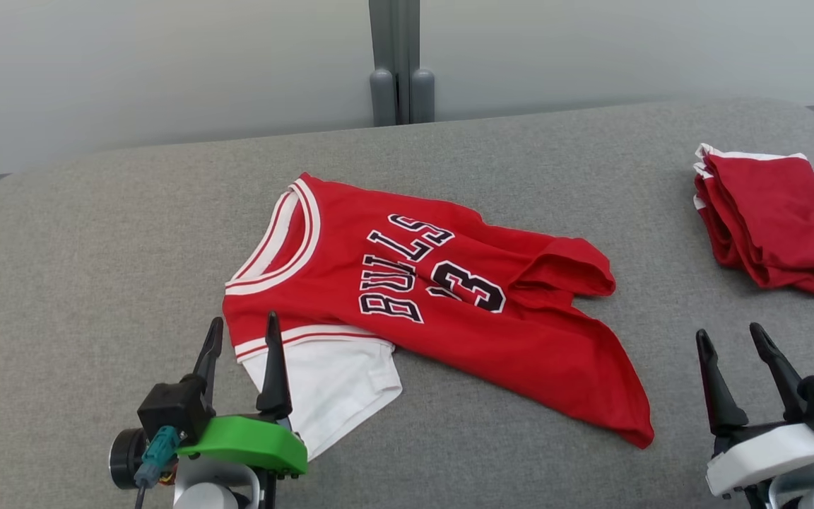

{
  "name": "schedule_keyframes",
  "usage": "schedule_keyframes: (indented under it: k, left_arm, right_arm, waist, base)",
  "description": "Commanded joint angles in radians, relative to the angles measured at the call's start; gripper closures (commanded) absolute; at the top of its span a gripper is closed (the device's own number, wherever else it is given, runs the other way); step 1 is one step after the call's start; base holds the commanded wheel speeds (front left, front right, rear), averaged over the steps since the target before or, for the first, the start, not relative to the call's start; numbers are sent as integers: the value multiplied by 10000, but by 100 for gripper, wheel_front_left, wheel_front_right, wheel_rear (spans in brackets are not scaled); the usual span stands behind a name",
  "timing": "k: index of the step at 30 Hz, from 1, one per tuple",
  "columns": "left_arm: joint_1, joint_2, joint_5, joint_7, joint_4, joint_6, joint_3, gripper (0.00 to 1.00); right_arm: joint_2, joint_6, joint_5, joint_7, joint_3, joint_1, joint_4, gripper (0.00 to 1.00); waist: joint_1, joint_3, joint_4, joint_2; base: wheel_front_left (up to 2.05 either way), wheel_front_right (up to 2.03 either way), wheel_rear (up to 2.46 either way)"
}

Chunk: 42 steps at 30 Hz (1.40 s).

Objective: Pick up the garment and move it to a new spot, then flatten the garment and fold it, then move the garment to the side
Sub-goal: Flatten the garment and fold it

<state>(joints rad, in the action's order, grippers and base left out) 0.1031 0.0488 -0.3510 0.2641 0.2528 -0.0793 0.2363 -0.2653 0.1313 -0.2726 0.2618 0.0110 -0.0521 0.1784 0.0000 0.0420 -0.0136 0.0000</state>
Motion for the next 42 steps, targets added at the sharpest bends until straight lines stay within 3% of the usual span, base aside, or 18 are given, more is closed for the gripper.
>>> schedule_keyframes:
  k: [1,17,31,37,42]
  left_arm:
    - [99,34,-37,-1,27,20,58,0]
    - [-575,34,-164,-1,125,46,151,0]
    - [-742,34,-82,-1,131,63,304,0]
    - [-757,34,-268,-133,1413,108,1042,0]
    - [-506,37,-1002,-1151,2515,-331,1594,0]
  right_arm:
    - [151,-11,148,40,-14,235,4,0]
    - [1659,-11,775,36,265,939,482,0]
    - [2071,-11,850,36,56,889,467,0]
    - [2107,-11,912,36,74,786,609,0]
    - [2126,-11,937,35,15,741,778,0]
  waist:
    - [0,-177,94,0]
    - [0,-709,834,0]
    - [0,-788,994,0]
    - [0,-730,881,0]
    - [0,-608,617,0]
  base:
    - [0,0,0]
    - [0,0,0]
    - [0,0,0]
    - [0,0,0]
    - [0,0,0]
